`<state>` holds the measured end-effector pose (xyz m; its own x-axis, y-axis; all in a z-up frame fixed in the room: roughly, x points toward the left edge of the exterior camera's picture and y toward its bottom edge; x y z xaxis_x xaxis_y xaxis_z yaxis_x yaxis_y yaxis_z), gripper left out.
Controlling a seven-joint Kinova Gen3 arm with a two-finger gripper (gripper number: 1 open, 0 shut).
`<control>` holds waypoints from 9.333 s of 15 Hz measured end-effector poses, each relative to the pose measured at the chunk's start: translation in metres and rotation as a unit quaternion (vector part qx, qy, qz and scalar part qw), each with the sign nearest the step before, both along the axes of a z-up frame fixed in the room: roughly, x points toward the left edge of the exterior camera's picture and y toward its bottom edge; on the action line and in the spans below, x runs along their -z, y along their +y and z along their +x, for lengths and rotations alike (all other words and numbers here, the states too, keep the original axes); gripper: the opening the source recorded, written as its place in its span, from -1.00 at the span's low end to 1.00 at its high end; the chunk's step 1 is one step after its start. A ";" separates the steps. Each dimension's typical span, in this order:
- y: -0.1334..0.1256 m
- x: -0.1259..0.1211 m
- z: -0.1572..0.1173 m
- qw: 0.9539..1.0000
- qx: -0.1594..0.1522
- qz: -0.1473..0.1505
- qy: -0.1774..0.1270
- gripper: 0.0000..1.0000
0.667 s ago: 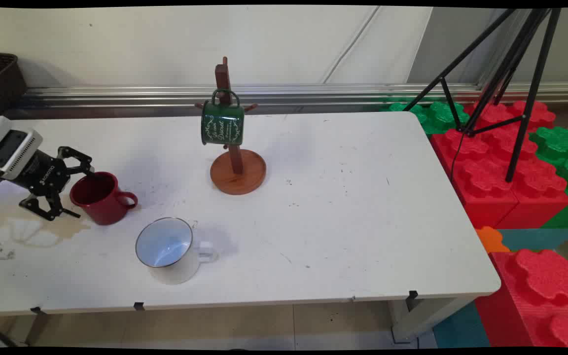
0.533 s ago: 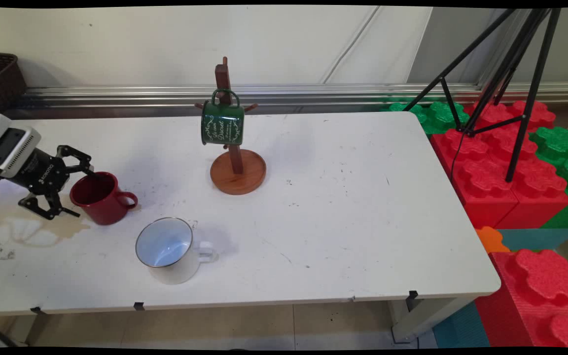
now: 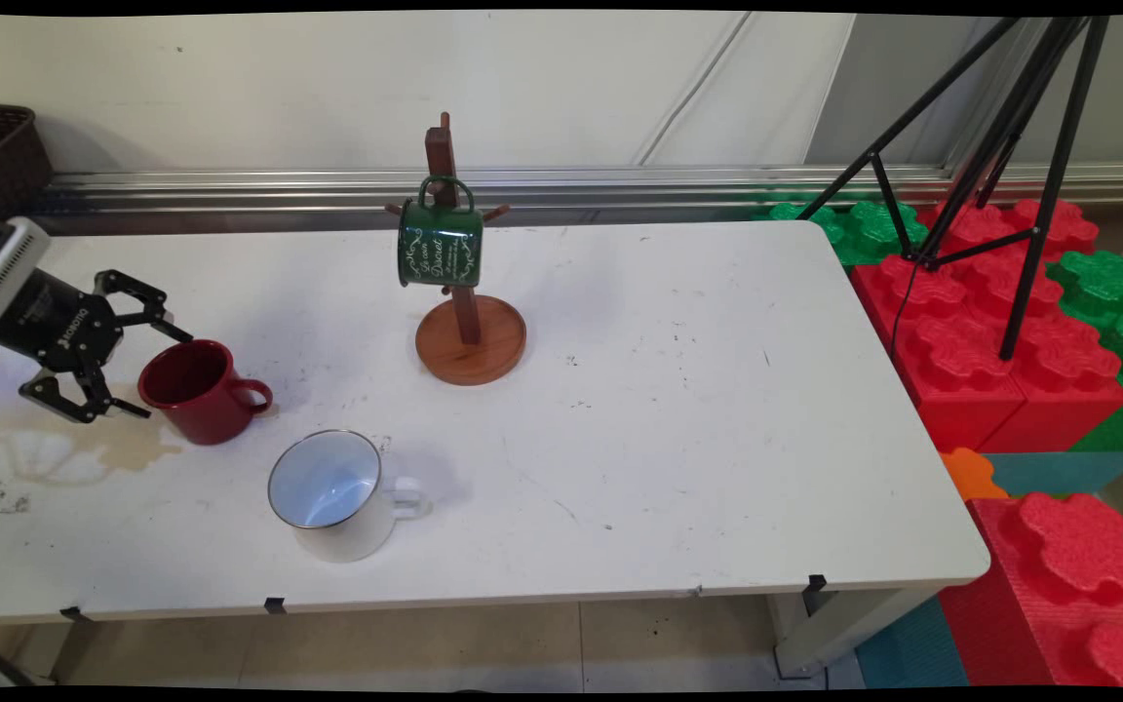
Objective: Pick up the green mug from the rack, then place the picked object on the table
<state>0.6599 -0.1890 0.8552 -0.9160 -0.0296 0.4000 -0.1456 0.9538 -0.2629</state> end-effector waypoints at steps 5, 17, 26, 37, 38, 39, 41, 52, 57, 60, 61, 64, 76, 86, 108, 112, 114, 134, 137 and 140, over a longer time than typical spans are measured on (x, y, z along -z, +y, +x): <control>0.003 -0.014 0.001 0.998 -0.038 0.010 0.053 1.00; 0.006 -0.028 0.005 0.973 -0.109 0.029 0.202 1.00; 0.003 -0.019 0.004 0.942 -0.128 0.025 0.309 1.00; -0.011 -0.018 -0.012 0.914 -0.132 0.019 0.384 1.00; -0.014 -0.019 -0.016 0.911 -0.130 0.019 0.390 1.00; -0.016 -0.019 -0.020 0.910 -0.127 0.020 0.395 1.00; -0.021 -0.019 -0.027 0.907 -0.123 0.021 0.402 1.00; -0.055 -0.007 -0.075 0.902 -0.096 0.032 0.420 1.00; -0.076 0.003 -0.094 0.897 -0.097 0.035 0.429 1.00; -0.089 0.010 -0.103 0.895 -0.101 0.036 0.433 1.00; -0.093 0.012 -0.106 0.894 -0.102 0.037 0.435 1.00; -0.105 0.018 -0.114 0.890 -0.106 0.037 0.443 1.00; -0.128 0.033 -0.127 0.882 -0.116 0.043 0.455 1.00; -0.129 0.039 -0.132 0.880 -0.111 0.051 0.458 -1.00; -0.089 0.019 -0.132 0.879 -0.081 0.064 0.466 -1.00; -0.070 0.014 -0.125 0.883 -0.074 0.069 0.459 -1.00; -0.063 0.013 -0.121 0.886 -0.072 0.069 0.453 -1.00; -0.036 -0.016 -0.019 0.959 -0.085 -0.011 0.268 -1.00; -0.039 -0.017 -0.001 0.970 -0.080 -0.018 0.228 -1.00; -0.043 -0.017 0.013 0.977 -0.075 -0.021 0.198 -1.00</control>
